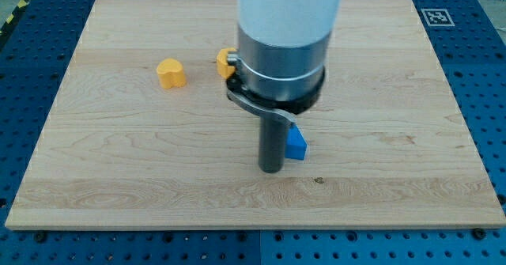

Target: Push the blue triangle diagonally upwards

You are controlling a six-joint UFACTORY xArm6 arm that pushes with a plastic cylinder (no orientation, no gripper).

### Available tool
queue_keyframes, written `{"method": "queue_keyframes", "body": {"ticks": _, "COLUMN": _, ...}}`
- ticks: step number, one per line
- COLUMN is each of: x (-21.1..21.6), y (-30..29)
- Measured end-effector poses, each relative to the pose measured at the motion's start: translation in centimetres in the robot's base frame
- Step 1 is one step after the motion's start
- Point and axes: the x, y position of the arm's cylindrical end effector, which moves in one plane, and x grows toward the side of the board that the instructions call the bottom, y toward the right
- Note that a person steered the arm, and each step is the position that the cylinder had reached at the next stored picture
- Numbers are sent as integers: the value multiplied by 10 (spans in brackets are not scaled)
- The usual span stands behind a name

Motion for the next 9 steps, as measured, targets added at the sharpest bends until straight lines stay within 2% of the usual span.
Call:
{"method": "queue_keyframes", "body": {"ticks": 4, "x": -10, "y": 43}}
{"method": "queue_keyframes", "body": {"ticks": 6, "x": -32, "y": 57}}
{"method": "queue_keyframes", "body": {"ticks": 7, "x": 8, "y": 61}}
{"method": "queue_keyframes", "body": {"ticks": 8, "x": 22, "y": 69}}
{"method": "queue_keyframes", "body": {"ticks": 9, "x": 2, "y": 111}}
